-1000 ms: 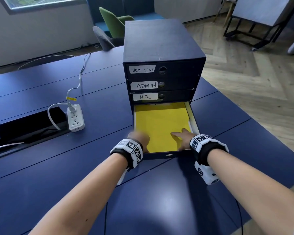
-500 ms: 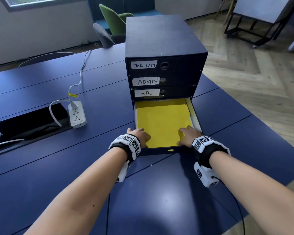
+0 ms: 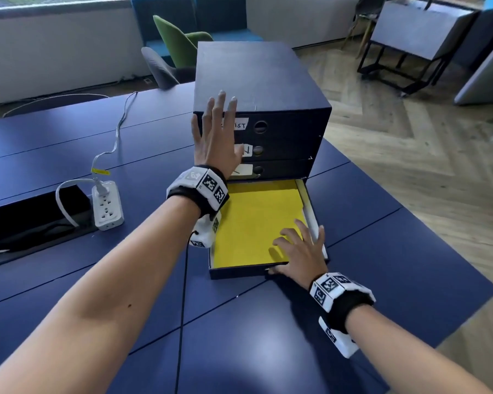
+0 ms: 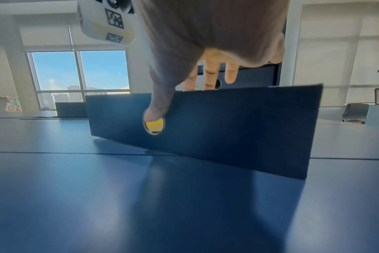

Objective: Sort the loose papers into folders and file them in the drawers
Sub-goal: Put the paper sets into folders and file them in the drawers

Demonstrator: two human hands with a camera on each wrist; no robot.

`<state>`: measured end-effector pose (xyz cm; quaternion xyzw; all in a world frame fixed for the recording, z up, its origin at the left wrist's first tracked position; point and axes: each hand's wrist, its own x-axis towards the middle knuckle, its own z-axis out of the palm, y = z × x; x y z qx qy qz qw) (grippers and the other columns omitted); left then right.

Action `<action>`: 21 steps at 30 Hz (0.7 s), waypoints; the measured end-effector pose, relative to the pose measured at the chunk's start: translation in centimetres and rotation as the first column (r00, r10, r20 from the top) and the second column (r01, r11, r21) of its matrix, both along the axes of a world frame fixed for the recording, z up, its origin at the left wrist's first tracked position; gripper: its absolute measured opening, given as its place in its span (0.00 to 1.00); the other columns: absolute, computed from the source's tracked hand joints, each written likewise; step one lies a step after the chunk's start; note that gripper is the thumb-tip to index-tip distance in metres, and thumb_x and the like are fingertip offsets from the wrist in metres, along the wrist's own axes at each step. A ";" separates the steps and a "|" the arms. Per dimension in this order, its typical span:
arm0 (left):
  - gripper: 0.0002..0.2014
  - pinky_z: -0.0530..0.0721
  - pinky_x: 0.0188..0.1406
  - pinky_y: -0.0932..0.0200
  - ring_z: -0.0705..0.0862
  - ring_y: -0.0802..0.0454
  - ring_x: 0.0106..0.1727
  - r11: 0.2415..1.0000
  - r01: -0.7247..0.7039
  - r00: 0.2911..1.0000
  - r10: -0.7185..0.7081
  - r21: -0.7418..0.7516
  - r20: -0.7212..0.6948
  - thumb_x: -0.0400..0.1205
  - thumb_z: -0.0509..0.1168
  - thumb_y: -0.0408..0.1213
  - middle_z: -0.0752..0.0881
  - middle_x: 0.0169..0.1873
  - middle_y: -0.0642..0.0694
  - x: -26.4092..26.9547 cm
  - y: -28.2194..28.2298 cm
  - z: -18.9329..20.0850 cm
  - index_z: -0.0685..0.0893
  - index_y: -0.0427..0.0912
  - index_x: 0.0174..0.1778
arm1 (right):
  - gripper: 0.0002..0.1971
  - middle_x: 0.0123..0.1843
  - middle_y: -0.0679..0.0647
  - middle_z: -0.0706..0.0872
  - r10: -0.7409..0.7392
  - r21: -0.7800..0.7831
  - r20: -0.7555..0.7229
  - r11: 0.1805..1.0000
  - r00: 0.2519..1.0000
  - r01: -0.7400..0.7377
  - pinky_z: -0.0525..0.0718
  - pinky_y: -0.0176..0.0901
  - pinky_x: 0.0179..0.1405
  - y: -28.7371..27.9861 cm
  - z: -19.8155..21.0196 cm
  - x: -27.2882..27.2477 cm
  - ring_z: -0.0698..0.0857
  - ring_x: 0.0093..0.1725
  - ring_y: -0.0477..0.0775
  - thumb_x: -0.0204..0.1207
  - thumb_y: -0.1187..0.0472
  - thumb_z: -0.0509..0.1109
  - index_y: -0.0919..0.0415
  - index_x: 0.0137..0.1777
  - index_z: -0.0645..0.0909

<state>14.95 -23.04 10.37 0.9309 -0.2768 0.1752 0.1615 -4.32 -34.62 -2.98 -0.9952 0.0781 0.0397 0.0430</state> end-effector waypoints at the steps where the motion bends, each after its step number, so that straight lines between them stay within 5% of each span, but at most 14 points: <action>1: 0.40 0.41 0.79 0.43 0.45 0.46 0.83 0.999 -0.007 1.000 0.008 0.034 -0.025 0.79 0.66 0.44 0.47 0.82 0.46 0.7 -0.3 0.1 0.49 0.46 0.82 | 0.30 0.51 0.46 0.85 0.041 -0.038 0.063 0.999 0.997 -0.038 0.71 0.81 0.55 -0.1 -0.5 0.1 0.76 0.66 0.59 0.39 0.33 0.82 0.46 0.42 0.85; 4: 0.40 0.39 0.79 0.41 0.45 0.48 0.83 0.998 -0.030 0.997 0.034 0.064 -0.064 0.79 0.66 0.47 0.51 0.82 0.49 2.1 -0.5 -0.5 0.50 0.47 0.82 | 0.24 0.39 0.43 0.84 0.072 -0.049 0.217 0.997 0.974 -0.063 0.68 0.62 0.58 -0.7 -1.6 1.1 0.75 0.52 0.52 0.39 0.37 0.85 0.47 0.31 0.83; 9: 0.40 0.40 0.79 0.41 0.48 0.48 0.82 0.997 -0.067 0.997 0.068 0.044 -0.028 0.77 0.68 0.49 0.55 0.81 0.49 2.1 -1.0 -1.3 0.54 0.48 0.81 | 0.21 0.33 0.49 0.80 -0.078 0.043 0.282 0.997 0.956 0.068 0.74 0.50 0.38 -1.3 -0.1 5.6 0.78 0.40 0.56 0.46 0.48 0.86 0.54 0.28 0.77; 13: 0.41 0.38 0.78 0.41 0.47 0.48 0.82 0.995 -0.089 0.996 0.089 0.038 -0.022 0.76 0.68 0.51 0.55 0.81 0.50 2.2 -1.4 -1.8 0.53 0.48 0.81 | 0.17 0.44 0.59 0.86 -0.255 0.198 0.144 0.954 0.956 0.224 0.69 0.44 0.38 -2.1 1.1 10.2 0.83 0.48 0.63 0.75 0.48 0.71 0.57 0.42 0.67; 17: 0.42 0.40 0.79 0.40 0.46 0.49 0.82 0.992 -0.096 0.995 0.098 0.080 -0.020 0.76 0.68 0.52 0.53 0.81 0.51 2.8 -1.4 -2.2 0.52 0.49 0.81 | 0.16 0.51 0.65 0.85 -0.456 0.397 0.018 0.820 0.890 0.412 0.75 0.46 0.41 -2.3 0.7 13.7 0.83 0.54 0.67 0.78 0.49 0.68 0.64 0.46 0.80; 21: 0.42 0.55 0.75 0.36 0.45 0.52 0.77 0.996 -0.088 0.996 0.088 0.016 0.003 0.73 0.71 0.51 0.59 0.80 0.49 3.4 -1.6 -3.0 0.59 0.48 0.80 | 0.14 0.54 0.73 0.85 -0.528 0.549 0.004 0.711 0.849 0.440 0.78 0.51 0.51 -2.7 0.0 16.4 0.81 0.57 0.72 0.79 0.58 0.67 0.70 0.55 0.84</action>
